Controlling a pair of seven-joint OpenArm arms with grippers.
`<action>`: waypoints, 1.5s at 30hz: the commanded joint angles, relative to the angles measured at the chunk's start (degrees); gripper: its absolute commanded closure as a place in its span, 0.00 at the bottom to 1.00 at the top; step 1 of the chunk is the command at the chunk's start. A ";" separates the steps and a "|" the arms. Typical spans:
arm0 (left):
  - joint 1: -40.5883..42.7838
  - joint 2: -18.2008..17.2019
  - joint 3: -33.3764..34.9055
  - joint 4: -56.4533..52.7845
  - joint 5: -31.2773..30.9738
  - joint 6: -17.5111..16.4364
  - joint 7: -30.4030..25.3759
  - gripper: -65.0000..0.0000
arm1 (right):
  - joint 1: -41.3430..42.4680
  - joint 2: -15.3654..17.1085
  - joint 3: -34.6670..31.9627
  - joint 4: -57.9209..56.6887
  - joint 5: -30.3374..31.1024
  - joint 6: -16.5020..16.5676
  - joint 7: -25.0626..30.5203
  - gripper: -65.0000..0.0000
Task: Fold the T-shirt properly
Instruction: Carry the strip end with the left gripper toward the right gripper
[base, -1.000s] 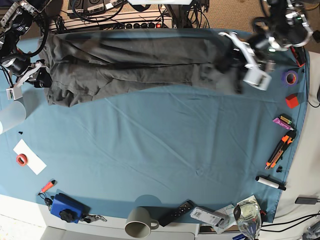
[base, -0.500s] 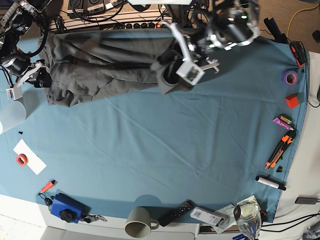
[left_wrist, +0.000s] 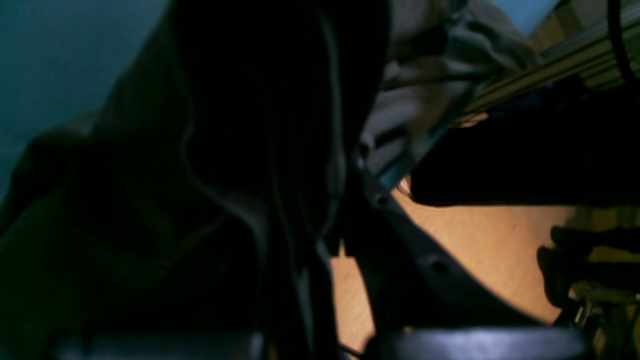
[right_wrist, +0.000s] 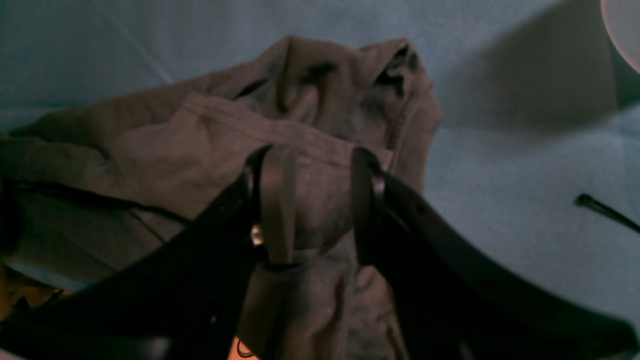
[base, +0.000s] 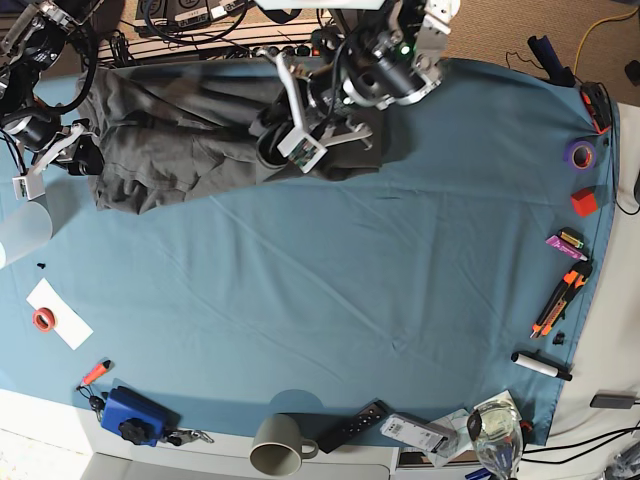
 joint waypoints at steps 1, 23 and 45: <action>-0.76 1.07 0.37 0.07 -1.18 -0.24 -1.38 1.00 | 0.50 1.42 0.55 1.01 1.18 0.13 1.03 0.70; -2.12 1.38 0.35 0.72 -1.64 -3.21 -1.97 0.53 | 0.50 1.42 0.52 1.01 1.16 0.13 1.03 0.70; 1.86 -1.92 0.35 1.68 13.79 1.60 2.21 1.00 | 0.50 1.42 0.55 1.01 1.20 0.13 1.03 0.70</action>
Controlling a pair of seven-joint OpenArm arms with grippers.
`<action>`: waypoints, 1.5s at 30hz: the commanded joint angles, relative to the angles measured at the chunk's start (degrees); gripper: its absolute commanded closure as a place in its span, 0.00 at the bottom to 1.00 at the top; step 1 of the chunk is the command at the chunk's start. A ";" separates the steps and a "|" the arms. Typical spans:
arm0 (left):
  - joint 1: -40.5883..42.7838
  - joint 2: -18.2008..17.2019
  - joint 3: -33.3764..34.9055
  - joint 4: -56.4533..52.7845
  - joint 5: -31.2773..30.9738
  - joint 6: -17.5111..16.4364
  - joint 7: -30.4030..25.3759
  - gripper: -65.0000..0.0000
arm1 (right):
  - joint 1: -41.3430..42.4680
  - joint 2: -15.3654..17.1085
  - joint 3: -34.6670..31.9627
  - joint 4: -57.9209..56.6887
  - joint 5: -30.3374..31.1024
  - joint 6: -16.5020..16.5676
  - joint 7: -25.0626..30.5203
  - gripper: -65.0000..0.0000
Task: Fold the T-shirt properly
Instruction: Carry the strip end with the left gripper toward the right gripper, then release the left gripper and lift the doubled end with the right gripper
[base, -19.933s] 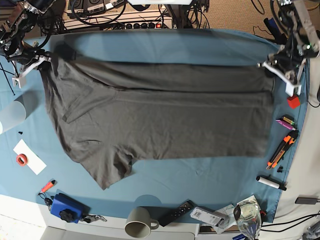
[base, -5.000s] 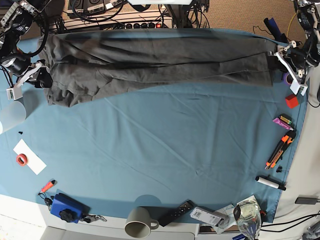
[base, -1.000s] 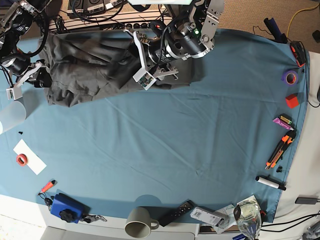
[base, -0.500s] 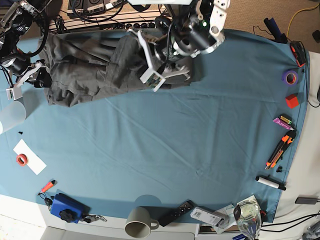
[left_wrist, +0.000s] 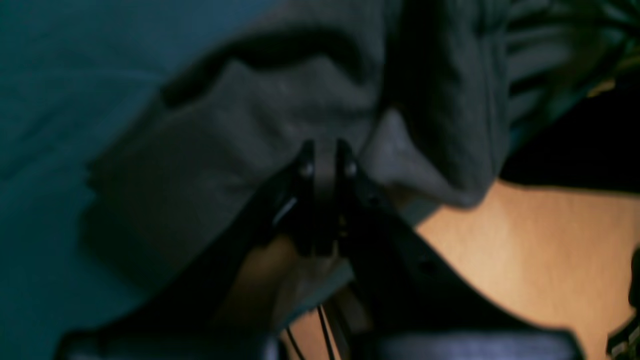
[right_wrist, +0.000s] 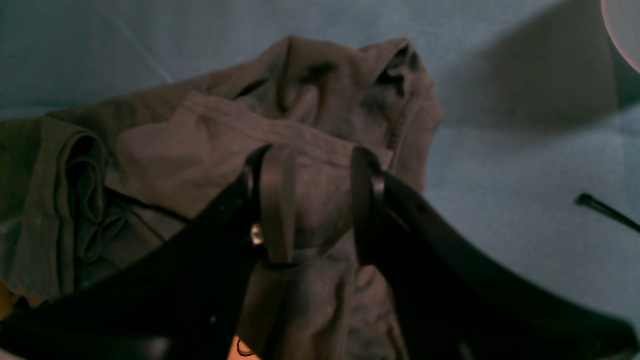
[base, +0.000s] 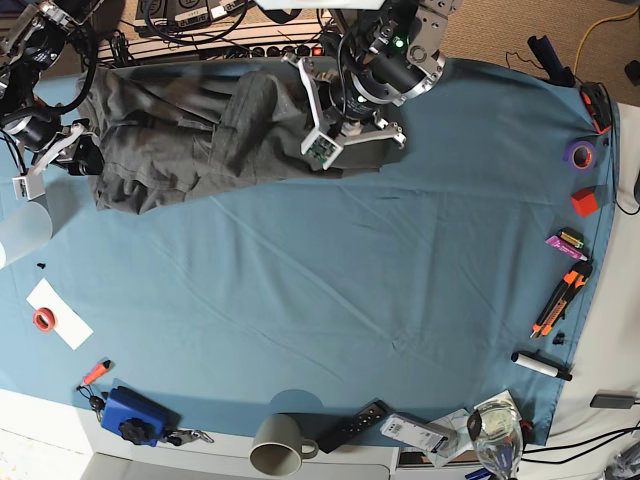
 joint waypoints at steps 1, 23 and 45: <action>-0.07 0.52 0.31 0.76 -0.98 -0.61 -0.09 1.00 | 0.48 1.42 0.55 1.01 1.16 0.13 1.01 0.70; 4.48 0.52 0.31 4.46 -1.64 -1.90 0.85 1.00 | 0.50 1.46 0.55 1.01 3.43 0.20 1.01 0.70; 4.79 0.50 0.31 8.11 4.00 4.04 0.37 1.00 | 0.57 4.94 0.52 1.01 -4.31 0.97 1.01 0.64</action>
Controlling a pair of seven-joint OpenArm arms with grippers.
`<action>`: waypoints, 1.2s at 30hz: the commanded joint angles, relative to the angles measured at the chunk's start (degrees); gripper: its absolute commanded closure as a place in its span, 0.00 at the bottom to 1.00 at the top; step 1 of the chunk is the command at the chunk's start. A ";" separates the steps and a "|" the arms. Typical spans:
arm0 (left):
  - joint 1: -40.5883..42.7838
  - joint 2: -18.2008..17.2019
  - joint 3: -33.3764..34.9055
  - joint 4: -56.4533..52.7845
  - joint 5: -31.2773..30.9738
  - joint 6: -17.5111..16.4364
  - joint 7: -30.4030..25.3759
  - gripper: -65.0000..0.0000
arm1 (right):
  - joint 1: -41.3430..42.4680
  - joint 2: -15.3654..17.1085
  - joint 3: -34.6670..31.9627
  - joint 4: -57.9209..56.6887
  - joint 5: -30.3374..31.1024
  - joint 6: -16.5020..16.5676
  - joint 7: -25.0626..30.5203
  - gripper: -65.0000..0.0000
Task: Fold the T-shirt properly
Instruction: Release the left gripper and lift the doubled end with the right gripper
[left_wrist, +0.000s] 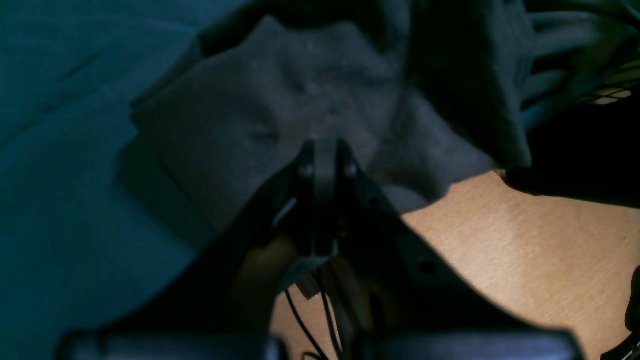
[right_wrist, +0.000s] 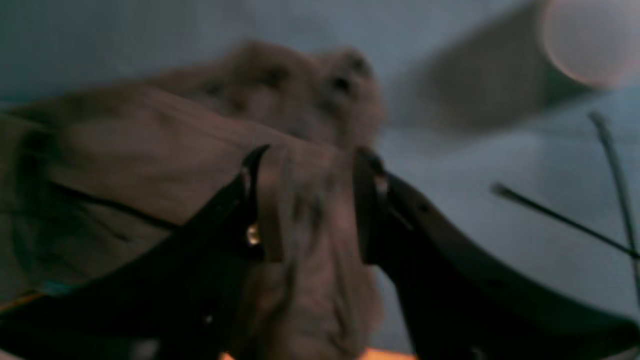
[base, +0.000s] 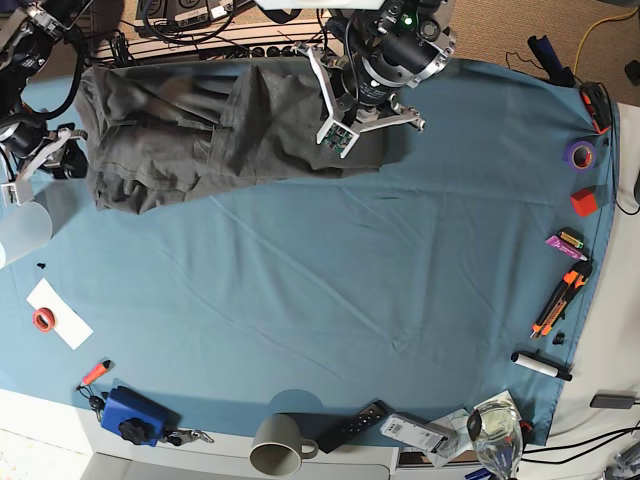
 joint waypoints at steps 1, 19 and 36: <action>0.02 0.50 0.31 0.96 -0.44 -0.07 -1.31 1.00 | 0.02 1.53 0.50 0.98 0.24 0.21 1.01 0.59; 0.02 0.52 0.31 0.94 -0.44 -0.22 -2.25 1.00 | -2.32 1.77 0.46 0.52 -2.54 -2.51 2.82 0.48; -0.02 0.50 0.31 0.94 -0.48 -0.22 -2.89 1.00 | 5.44 2.97 -1.97 -24.98 5.79 0.21 1.01 0.48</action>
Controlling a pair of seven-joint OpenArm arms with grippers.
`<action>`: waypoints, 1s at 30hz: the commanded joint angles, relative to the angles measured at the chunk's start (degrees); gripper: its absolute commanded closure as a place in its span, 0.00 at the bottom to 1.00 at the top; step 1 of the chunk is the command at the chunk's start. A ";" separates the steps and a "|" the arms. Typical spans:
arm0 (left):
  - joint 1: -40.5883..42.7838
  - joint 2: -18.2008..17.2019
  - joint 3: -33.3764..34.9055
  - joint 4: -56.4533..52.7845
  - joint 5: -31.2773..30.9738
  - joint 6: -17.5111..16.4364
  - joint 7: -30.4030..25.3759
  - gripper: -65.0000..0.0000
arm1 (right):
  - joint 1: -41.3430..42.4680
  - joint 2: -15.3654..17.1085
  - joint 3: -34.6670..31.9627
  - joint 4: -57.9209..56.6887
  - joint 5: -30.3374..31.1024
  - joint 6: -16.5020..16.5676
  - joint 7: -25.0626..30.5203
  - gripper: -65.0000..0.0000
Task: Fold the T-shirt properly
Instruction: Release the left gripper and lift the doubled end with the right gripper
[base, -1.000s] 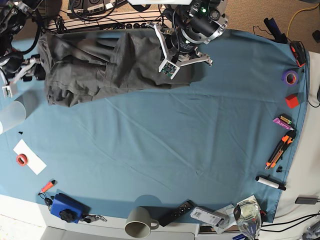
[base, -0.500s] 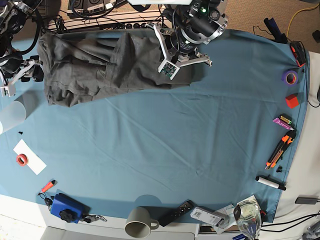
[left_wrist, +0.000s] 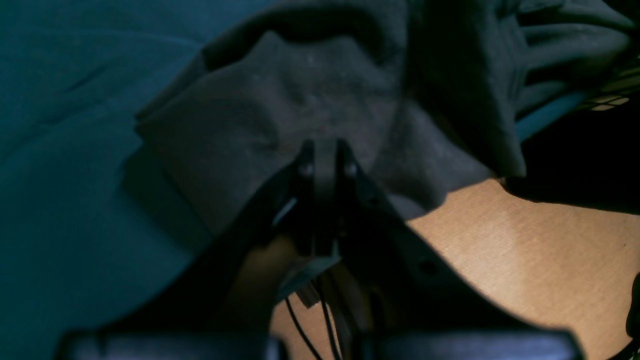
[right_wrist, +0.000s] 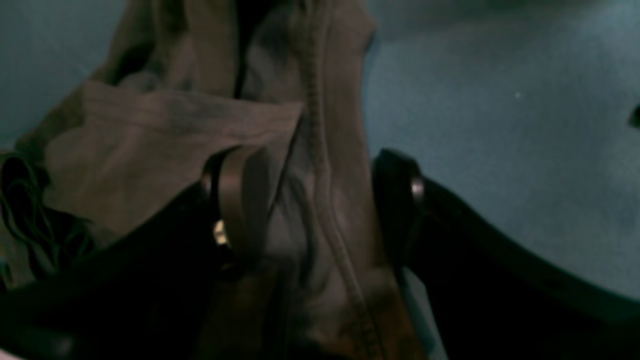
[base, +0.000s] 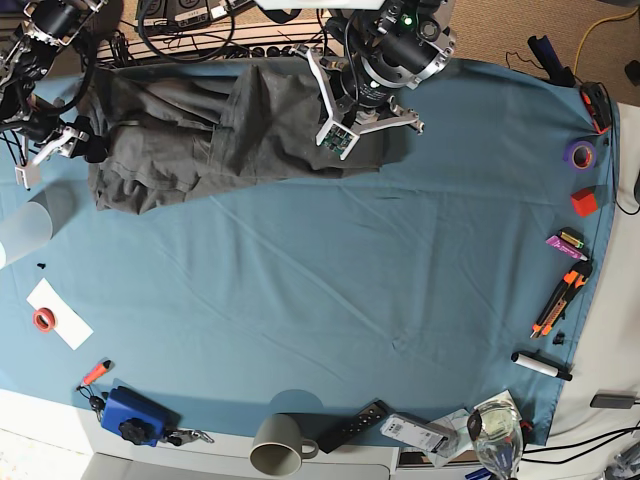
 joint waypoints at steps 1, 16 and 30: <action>0.00 0.50 0.31 0.94 -0.46 -0.17 -1.29 1.00 | 0.46 1.44 -1.25 0.02 0.44 0.06 0.16 0.48; -0.04 0.50 0.31 0.94 -1.03 -0.20 -3.04 1.00 | 0.22 1.92 -15.98 -0.76 0.96 0.06 0.16 0.61; -0.13 0.48 0.31 0.94 2.80 0.02 -2.05 1.00 | 11.80 1.92 -15.98 -0.76 -18.80 -0.90 4.96 1.00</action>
